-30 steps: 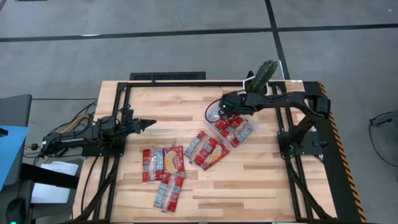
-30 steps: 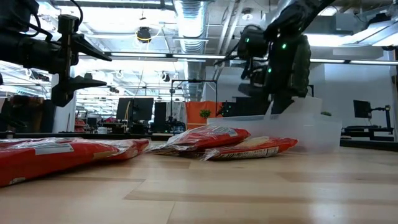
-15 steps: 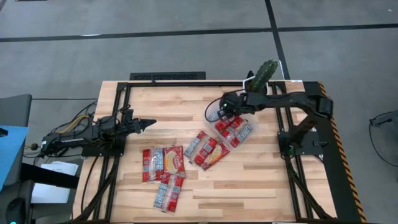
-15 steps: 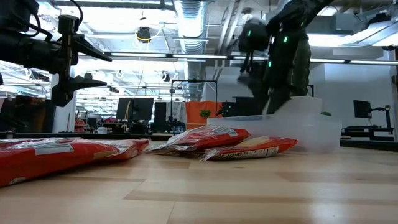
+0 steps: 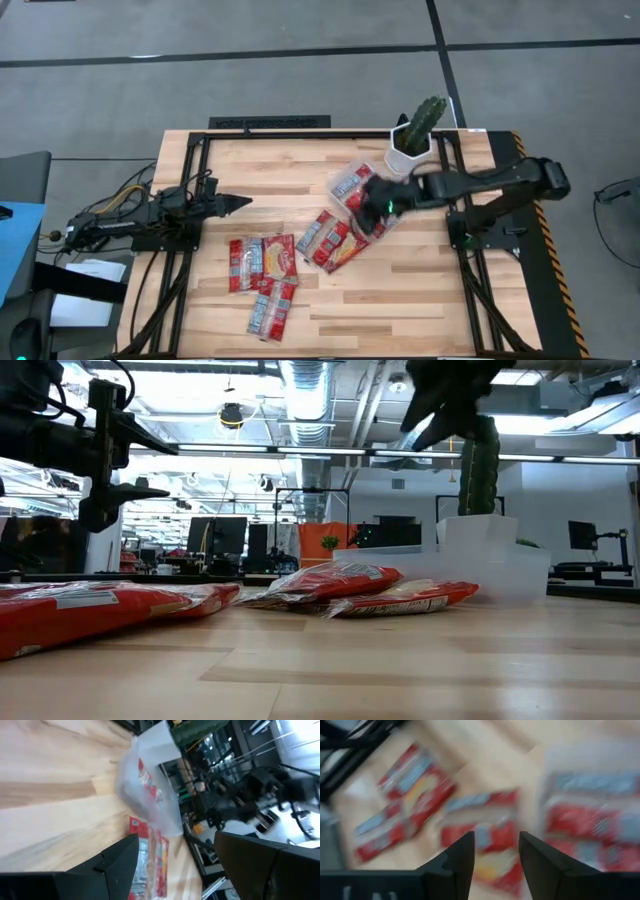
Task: Sort popcorn bags into baskets
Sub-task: Put the red popcorn pack into the transparent bin
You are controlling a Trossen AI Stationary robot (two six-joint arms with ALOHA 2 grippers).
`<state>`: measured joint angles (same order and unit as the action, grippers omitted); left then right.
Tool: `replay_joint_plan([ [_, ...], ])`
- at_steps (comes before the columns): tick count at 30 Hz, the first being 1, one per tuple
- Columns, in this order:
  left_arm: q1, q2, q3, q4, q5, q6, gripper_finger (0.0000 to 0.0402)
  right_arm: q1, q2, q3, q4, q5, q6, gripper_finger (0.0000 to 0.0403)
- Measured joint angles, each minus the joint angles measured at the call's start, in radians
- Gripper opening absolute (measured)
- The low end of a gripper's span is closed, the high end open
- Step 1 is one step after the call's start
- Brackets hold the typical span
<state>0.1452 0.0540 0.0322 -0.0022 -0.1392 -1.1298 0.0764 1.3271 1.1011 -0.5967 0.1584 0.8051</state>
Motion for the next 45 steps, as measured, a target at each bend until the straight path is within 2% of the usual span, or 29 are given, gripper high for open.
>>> replay_joint_plan([
  [3, 0.0, 0.052, 0.006, 0.0, 0.023, -0.01, 0.0242, 0.114, 0.029, 0.0, 0.001, 0.052, 0.156, 0.0168],
  [7, 0.0, 0.193, 0.053, 0.012, 0.058, -0.004, 0.0235, 0.243, 0.098, 0.0, 0.004, 0.132, 0.372, 0.0162],
  [14, 0.001, 0.563, 0.239, 0.019, 0.093, 0.1, 0.0234, 0.397, 0.227, 0.0, 0.01, 0.187, 0.73, 0.0164],
  [19, 0.015, 0.815, 0.333, 0.058, 0.177, 0.187, 0.0234, 0.428, 0.311, -0.001, 0.048, 0.237, 0.924, 0.0202],
  [22, 0.038, 0.953, 0.341, 0.193, 0.269, 0.203, 0.0234, 0.408, 0.352, -0.001, 0.121, 0.265, 0.937, 0.0241],
  [26, 0.08, 1.12, 0.341, 0.351, 0.331, 0.202, 0.0234, 0.36, 0.404, -0.001, 0.252, 0.299, 0.9, 0.0283],
  [32, 0.117, 1.325, 0.345, 0.57, 0.434, 0.18, 0.0233, 0.277, 0.465, -0.001, 0.314, 0.299, 0.873, 0.0296],
  [36, 0.115, 1.445, 0.392, 0.578, 0.48, 0.191, 0.0233, 0.233, 0.508, -0.001, 0.349, 0.295, 0.872, 0.0295],
  [45, 0.097, 1.649, 0.538, 0.571, 0.504, 0.239, 0.0233, 0.195, 0.606, -0.001, 0.467, 0.29, 0.908, 0.0295],
])
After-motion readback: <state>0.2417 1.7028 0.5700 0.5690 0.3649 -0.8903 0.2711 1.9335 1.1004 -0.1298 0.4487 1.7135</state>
